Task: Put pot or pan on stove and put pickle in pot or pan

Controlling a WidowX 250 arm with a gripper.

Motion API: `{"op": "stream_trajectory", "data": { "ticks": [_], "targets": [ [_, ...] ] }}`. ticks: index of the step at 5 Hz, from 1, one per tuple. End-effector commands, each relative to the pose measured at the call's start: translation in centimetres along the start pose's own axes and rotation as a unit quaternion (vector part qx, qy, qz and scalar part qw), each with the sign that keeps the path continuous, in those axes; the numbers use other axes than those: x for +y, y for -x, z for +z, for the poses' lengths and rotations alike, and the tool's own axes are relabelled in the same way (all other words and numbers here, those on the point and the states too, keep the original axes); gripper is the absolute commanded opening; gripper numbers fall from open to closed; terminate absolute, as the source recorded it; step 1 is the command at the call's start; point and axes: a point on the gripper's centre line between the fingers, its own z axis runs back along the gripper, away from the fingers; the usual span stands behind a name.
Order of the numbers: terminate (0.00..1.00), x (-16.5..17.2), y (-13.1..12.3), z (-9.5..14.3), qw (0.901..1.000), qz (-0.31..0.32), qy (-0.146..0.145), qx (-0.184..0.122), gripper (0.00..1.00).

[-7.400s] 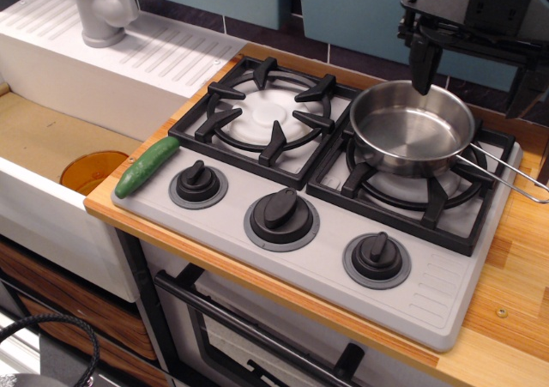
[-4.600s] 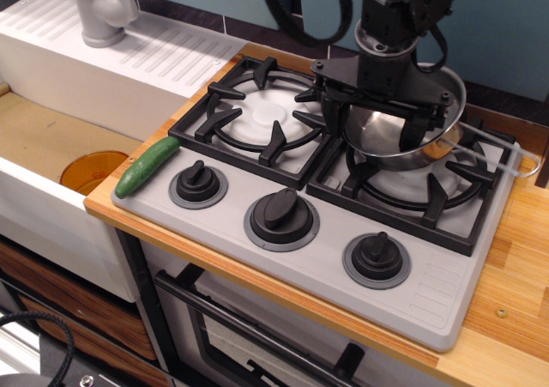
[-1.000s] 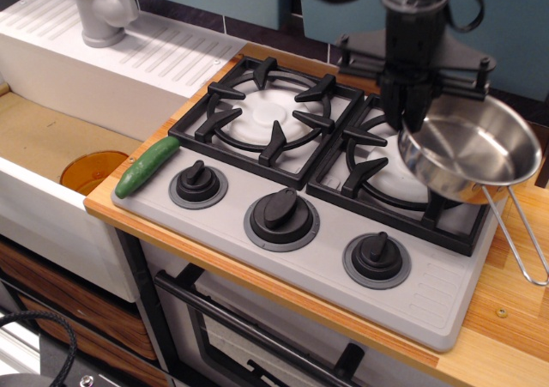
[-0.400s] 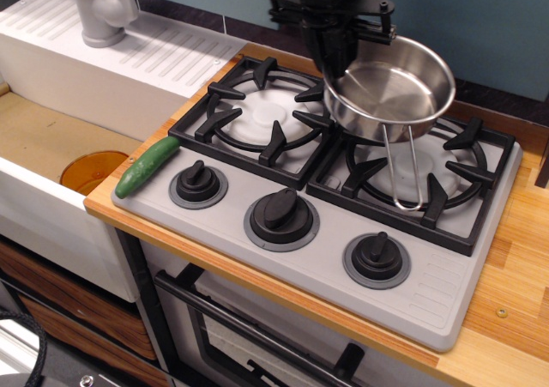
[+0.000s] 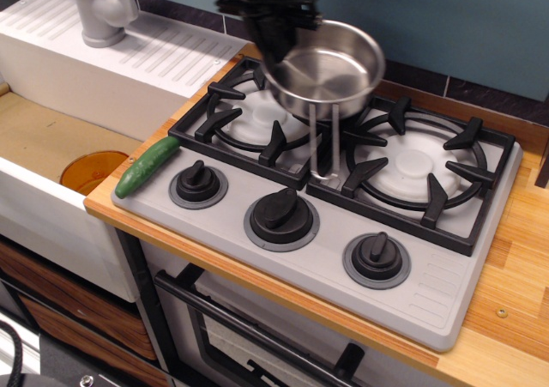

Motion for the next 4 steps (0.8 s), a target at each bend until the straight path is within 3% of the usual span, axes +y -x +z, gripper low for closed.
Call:
{"op": "stream_trajectory", "data": {
  "ticks": [1,4],
  "targets": [
    [0.00,3.9,-1.5,0.7,0.9992,-0.018,0.000,-0.035,0.00],
    [0.00,6.6,-0.1,0.0,0.9989,-0.018,-0.013,-0.042,0.00]
  ]
}}
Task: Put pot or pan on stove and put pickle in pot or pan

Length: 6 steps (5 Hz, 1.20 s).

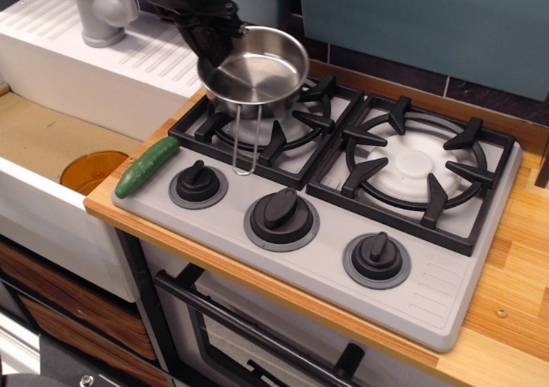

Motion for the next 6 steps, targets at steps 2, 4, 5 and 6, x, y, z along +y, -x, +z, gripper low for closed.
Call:
{"op": "stream_trajectory", "data": {
  "ticks": [2,4,5,6],
  "targets": [
    [0.00,-2.1,-0.8,1.5,0.9997,0.004,-0.016,-0.019,1.00],
    [0.00,-3.6,-0.6,4.2,0.9996,0.023,-0.015,-0.003,1.00],
    [0.00,-4.1,-0.8,6.2,0.9994,0.029,-0.015,0.009,1.00],
    [0.00,-4.6,-1.3,8.7,0.9994,0.013,-0.015,0.028,1.00]
  ]
}}
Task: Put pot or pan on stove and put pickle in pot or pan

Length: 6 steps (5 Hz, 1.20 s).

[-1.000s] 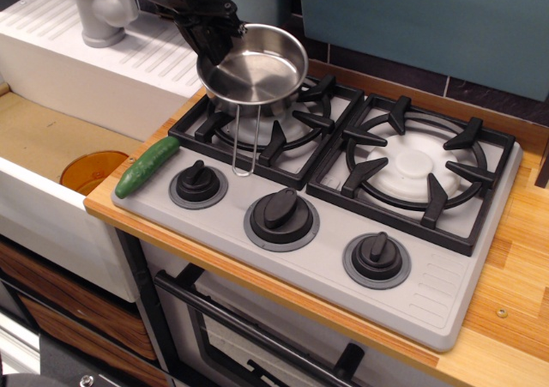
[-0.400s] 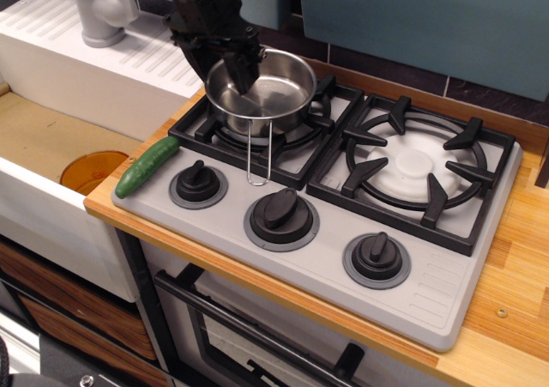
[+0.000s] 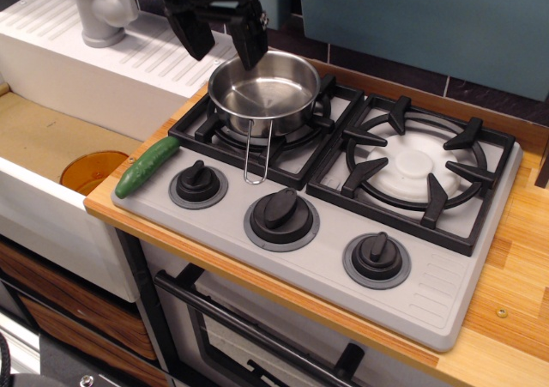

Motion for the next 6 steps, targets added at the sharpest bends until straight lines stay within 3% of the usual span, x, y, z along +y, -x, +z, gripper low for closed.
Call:
{"op": "stream_trajectory", "data": {
  "ticks": [1,3,4,5,6],
  "targets": [
    [0.00,-1.1,-1.9,5.6,0.9990,-0.025,-0.018,-0.032,1.00],
    [0.00,-1.1,-1.9,5.6,0.9990,-0.025,-0.018,-0.032,1.00],
    [0.00,-0.3,1.0,6.4,0.9926,-0.028,-0.105,-0.053,1.00],
    [0.00,-0.1,2.0,6.6,0.9849,-0.027,-0.156,-0.071,1.00],
    [0.00,-0.2,3.3,5.6,0.9804,-0.019,-0.173,-0.092,1.00]
  ]
}}
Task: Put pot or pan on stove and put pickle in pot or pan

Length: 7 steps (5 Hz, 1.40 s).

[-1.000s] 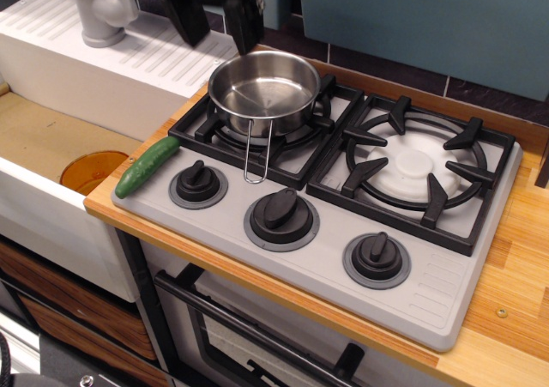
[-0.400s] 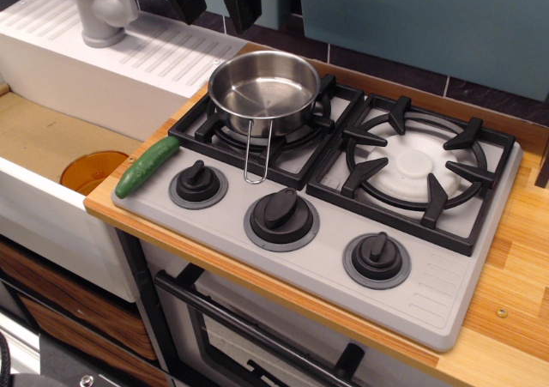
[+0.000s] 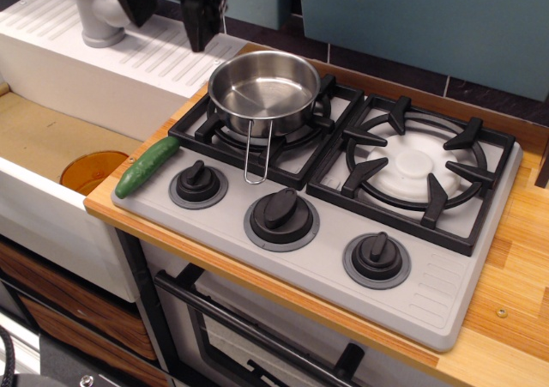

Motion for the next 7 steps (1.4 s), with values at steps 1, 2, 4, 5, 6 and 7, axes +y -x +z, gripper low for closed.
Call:
{"op": "stream_trajectory", "data": {
  "ticks": [1,2,4,5,6,7],
  "targets": [
    [0.00,-0.2,1.4,-0.2,0.9974,0.014,-0.037,-0.061,1.00],
    [0.00,-0.1,2.9,-2.7,0.9973,0.017,-0.021,-0.069,1.00],
    [0.00,1.5,5.0,-6.2,0.9951,0.013,0.021,-0.096,1.00],
    [0.00,2.3,5.9,-7.4,0.9941,0.010,0.035,-0.102,1.00],
    [0.00,2.4,7.0,-8.6,0.9921,0.016,0.050,-0.114,1.00],
    [0.00,1.7,7.5,-9.2,0.9907,0.028,0.063,-0.118,1.00]
  ]
}}
